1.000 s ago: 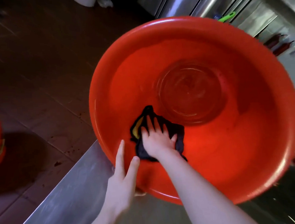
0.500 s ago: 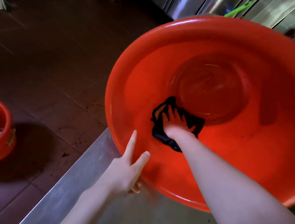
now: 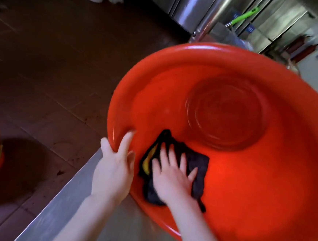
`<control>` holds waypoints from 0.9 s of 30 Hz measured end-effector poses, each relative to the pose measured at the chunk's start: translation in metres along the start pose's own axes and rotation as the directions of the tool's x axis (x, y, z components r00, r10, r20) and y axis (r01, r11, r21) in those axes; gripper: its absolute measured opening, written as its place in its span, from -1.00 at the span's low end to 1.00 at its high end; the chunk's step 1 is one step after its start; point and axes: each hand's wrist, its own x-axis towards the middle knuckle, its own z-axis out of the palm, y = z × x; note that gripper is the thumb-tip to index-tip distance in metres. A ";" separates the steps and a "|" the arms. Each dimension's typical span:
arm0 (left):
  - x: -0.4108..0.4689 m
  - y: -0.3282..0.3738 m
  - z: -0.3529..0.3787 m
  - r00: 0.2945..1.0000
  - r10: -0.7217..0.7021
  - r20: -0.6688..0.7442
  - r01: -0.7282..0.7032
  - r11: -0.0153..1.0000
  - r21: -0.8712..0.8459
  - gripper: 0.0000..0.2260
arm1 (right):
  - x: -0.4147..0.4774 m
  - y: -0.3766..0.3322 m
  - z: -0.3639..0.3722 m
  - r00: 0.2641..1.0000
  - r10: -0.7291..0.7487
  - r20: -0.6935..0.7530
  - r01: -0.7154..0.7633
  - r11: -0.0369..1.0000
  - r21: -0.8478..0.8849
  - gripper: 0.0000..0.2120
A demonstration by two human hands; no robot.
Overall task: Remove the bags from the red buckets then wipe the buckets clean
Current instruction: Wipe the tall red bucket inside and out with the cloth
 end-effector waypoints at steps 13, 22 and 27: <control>-0.017 -0.007 0.017 0.999 0.033 0.000 -0.033 0.987 -0.155 -0.48 | 0.093 -0.002 -0.026 0.983 0.180 0.047 -0.186 0.940 0.285 -0.49; -0.003 0.003 -0.022 0.993 0.097 -0.065 -0.112 0.951 -0.287 -0.49 | -0.014 -0.002 -0.031 0.934 -0.348 -0.077 0.352 0.935 0.051 -0.42; 0.025 0.053 -0.061 0.965 0.229 -0.127 -0.245 0.961 -0.130 -0.52 | 0.011 0.018 -0.072 0.987 -0.158 0.039 0.156 0.986 0.059 -0.47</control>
